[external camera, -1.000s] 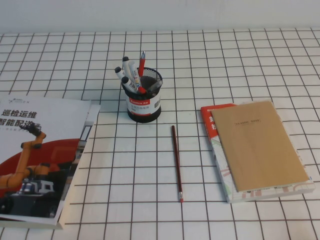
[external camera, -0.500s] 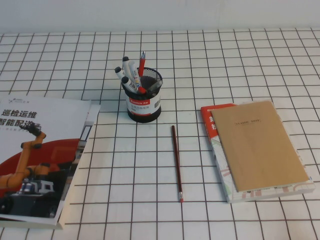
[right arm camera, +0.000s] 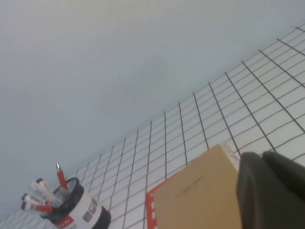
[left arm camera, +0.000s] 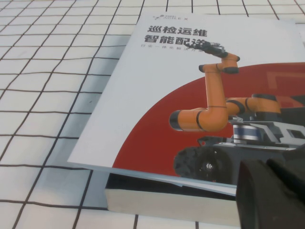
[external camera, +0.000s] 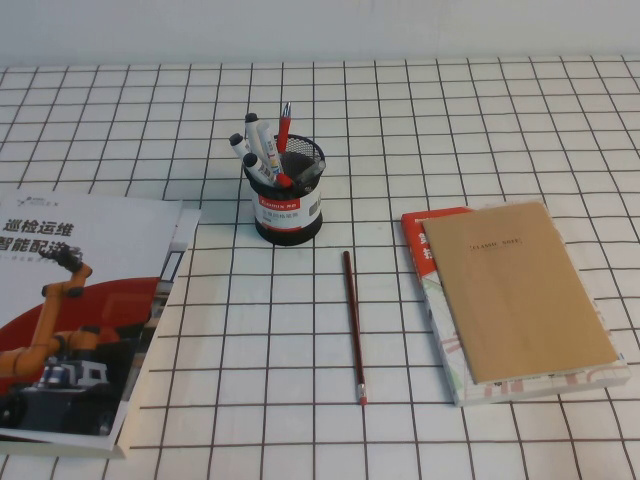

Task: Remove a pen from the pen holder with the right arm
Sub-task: 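Take a marker out of the pen holder and lay it on the table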

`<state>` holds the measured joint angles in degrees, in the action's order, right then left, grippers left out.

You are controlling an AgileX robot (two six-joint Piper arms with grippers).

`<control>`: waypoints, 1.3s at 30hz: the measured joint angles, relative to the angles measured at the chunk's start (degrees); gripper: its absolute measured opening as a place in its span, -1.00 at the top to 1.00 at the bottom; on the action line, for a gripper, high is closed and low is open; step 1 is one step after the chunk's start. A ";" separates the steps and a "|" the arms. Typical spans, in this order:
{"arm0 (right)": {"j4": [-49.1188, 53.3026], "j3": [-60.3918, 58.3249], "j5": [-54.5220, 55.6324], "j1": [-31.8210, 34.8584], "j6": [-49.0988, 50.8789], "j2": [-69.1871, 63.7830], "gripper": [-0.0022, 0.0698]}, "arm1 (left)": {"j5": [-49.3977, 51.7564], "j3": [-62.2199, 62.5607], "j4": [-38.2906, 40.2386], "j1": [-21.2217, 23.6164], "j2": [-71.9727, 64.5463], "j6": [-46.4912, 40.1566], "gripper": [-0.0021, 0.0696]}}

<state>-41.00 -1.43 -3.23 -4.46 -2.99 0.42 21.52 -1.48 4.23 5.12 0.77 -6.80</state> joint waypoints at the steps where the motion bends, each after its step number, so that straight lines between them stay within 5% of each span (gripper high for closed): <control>1: -1.12 -0.09 0.53 0.00 0.00 0.00 0.98 | 0.00 0.00 0.00 0.00 0.00 0.00 0.95; 12: -3.39 3.43 -7.21 0.00 0.00 -3.04 0.98 | 0.00 0.00 0.00 0.00 0.00 0.00 0.95; 20: -0.89 17.90 -19.45 0.00 -5.75 -25.08 0.98 | 0.00 0.00 0.00 0.00 0.00 0.00 0.95; 28: -5.76 28.21 -20.51 -0.69 -19.39 -44.22 0.98 | 0.00 0.00 0.00 0.00 0.00 0.00 0.95; 39: -1.65 40.48 -2.29 -23.01 -21.83 -67.24 0.98 | 0.00 0.00 0.00 0.00 0.00 0.00 0.95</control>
<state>-42.66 39.05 -5.52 -27.47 -24.82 -66.82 21.52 -1.48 4.23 5.12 0.77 -6.80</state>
